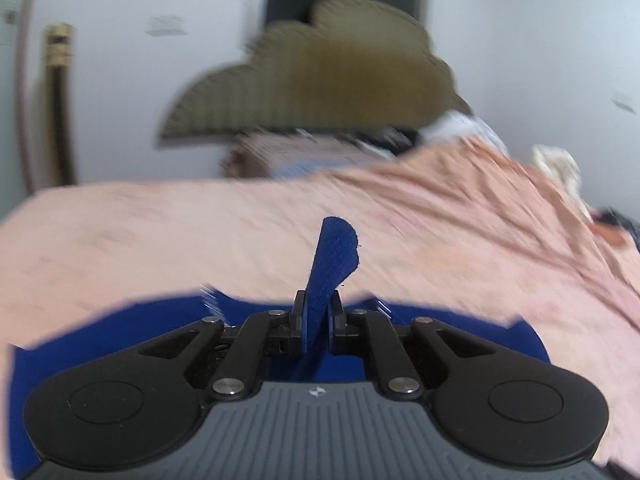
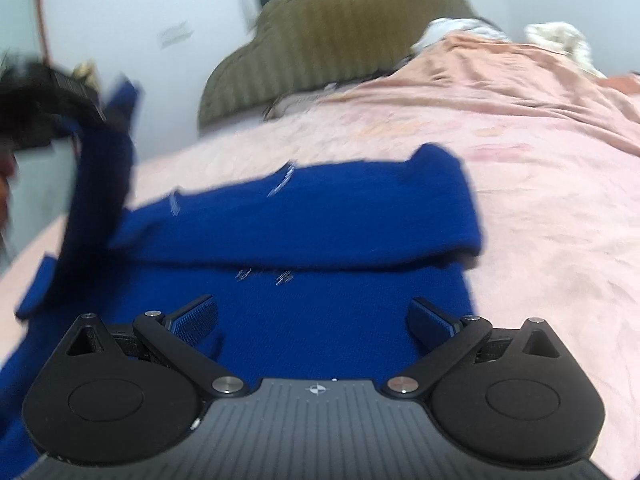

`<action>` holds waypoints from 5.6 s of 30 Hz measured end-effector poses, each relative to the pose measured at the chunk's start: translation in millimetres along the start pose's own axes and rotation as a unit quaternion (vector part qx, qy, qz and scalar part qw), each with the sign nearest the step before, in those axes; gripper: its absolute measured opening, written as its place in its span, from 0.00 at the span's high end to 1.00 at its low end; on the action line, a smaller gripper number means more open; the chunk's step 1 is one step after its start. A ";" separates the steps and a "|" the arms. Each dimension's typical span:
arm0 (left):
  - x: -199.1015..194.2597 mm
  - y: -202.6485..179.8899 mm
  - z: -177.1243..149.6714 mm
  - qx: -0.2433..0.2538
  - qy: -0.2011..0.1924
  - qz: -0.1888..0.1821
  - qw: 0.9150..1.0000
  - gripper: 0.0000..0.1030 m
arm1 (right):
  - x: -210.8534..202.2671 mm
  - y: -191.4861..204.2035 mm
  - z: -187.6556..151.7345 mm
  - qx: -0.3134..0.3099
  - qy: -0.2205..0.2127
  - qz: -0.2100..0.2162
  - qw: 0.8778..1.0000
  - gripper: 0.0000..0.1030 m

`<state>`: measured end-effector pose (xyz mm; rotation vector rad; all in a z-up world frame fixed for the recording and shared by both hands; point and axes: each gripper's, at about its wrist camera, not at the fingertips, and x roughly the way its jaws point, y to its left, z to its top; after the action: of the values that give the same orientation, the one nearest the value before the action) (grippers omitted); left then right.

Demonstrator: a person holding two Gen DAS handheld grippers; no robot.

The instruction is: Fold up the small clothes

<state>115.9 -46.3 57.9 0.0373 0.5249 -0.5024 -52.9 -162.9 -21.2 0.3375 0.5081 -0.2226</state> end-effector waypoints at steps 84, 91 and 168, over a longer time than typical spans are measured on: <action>-22.1 119.1 -79.8 0.008 0.117 0.176 0.977 0.01 | 52.3 -18.3 65.6 -0.035 0.046 -0.063 0.996 0.21; -29.4 116.9 -82.8 0.004 0.117 0.174 0.978 0.01 | 48.3 -3.3 51.2 -0.067 0.063 -0.063 0.994 0.17; -175.7 145.5 -163.4 -0.042 0.145 0.067 0.986 0.02 | -107.8 23.7 -28.9 -0.141 0.055 0.019 0.988 0.05</action>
<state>-24.3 186.7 -11.4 0.0656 0.8217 -0.3446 -150.4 -117.0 16.1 0.0845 0.6331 -0.0924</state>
